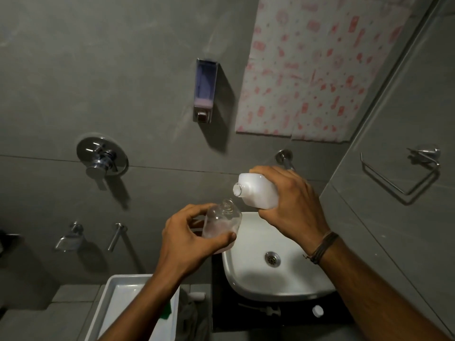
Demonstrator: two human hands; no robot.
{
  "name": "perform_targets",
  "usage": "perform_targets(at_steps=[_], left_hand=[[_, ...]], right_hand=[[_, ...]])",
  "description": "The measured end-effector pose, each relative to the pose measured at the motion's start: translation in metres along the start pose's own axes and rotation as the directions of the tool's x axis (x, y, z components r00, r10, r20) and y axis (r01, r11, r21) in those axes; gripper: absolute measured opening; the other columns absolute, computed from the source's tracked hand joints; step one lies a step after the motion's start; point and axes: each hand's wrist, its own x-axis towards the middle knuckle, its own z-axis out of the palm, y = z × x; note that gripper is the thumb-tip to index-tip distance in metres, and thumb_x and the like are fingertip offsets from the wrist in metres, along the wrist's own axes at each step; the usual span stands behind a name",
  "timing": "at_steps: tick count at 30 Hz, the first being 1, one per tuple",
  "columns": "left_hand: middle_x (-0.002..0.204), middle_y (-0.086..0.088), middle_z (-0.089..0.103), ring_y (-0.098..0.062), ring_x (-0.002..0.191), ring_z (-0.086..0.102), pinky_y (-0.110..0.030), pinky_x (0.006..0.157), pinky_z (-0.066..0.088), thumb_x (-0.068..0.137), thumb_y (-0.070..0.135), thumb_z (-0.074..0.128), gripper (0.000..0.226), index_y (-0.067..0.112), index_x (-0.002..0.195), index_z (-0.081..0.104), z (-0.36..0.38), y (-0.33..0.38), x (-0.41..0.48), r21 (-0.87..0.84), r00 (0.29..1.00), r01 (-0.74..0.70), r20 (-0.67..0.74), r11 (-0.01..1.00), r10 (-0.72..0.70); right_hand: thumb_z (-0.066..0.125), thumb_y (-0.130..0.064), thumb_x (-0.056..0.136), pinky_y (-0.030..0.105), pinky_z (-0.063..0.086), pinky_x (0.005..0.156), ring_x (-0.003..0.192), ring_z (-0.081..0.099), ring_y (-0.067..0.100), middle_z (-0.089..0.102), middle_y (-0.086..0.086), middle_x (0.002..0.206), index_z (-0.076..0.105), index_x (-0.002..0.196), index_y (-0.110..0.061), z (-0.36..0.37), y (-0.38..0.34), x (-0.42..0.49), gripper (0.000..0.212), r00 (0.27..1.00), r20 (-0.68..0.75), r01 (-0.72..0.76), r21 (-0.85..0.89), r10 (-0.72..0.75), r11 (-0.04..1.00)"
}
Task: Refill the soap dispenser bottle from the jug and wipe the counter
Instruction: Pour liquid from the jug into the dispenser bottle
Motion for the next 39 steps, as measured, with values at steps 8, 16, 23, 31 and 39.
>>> perform_targets(at_steps=[8, 16, 23, 31, 39], left_hand=[[0.107, 0.024, 0.077, 0.000, 0.099, 0.074, -0.012, 0.075, 0.061, 0.052, 0.056, 0.097, 0.068, 0.039, 0.115, 0.079, 0.002, 0.005, 0.005, 0.012, 1.000, 0.022, 0.006, 1.000, -0.022], [0.105, 0.022, 0.078, 0.004, 0.096, 0.073, -0.005, 0.071, 0.056, 0.049, 0.059, 0.095, 0.071, 0.037, 0.115, 0.080, 0.002, 0.008, 0.012, 0.002, 0.999, 0.038, -0.002, 0.999, -0.038], [0.105, 0.026, 0.076, 0.012, 0.098, 0.069, -0.002, 0.069, 0.054, 0.047, 0.063, 0.092, 0.069, 0.043, 0.112, 0.078, 0.001, 0.010, 0.013, 0.005, 0.999, 0.050, -0.002, 0.999, -0.050], [0.105, 0.026, 0.076, 0.007, 0.097, 0.071, -0.010, 0.071, 0.057, 0.049, 0.061, 0.093, 0.065, 0.047, 0.110, 0.075, 0.001, 0.010, 0.014, 0.024, 0.999, 0.038, 0.000, 0.999, -0.038], [0.105, 0.026, 0.076, 0.012, 0.096, 0.069, -0.004, 0.067, 0.055, 0.049, 0.059, 0.094, 0.070, 0.040, 0.114, 0.078, 0.001, 0.010, 0.013, 0.036, 0.999, 0.044, -0.001, 0.998, -0.044]], right_hand=[[0.087, -0.024, 0.068, 0.042, 0.055, 0.092, 0.105, 0.066, 0.023, 0.071, -0.005, 0.121, 0.061, 0.130, -0.031, 0.002, 0.004, 0.009, 0.067, 0.998, -0.011, 0.055, -0.088, -0.056, 0.995], [0.087, -0.020, 0.071, 0.044, 0.052, 0.095, 0.107, 0.067, 0.025, 0.072, -0.002, 0.120, 0.065, 0.128, -0.026, 0.001, 0.005, 0.017, 0.060, 0.995, -0.037, 0.091, -0.135, -0.097, 0.987], [0.079, -0.015, 0.074, 0.040, 0.048, 0.094, 0.105, 0.064, 0.021, 0.071, -0.010, 0.116, 0.065, 0.123, -0.033, -0.001, 0.001, 0.017, 0.054, 0.994, -0.047, 0.090, -0.170, -0.099, 0.981], [0.082, -0.019, 0.077, 0.044, 0.049, 0.098, 0.107, 0.065, 0.023, 0.072, -0.006, 0.117, 0.068, 0.125, -0.028, 0.000, 0.000, 0.018, 0.051, 0.995, -0.027, 0.093, -0.187, -0.100, 0.978], [0.084, -0.018, 0.076, 0.047, 0.050, 0.098, 0.107, 0.066, 0.024, 0.073, -0.004, 0.117, 0.068, 0.125, -0.026, 0.000, 0.000, 0.018, 0.053, 0.995, -0.026, 0.091, -0.197, -0.098, 0.976]])
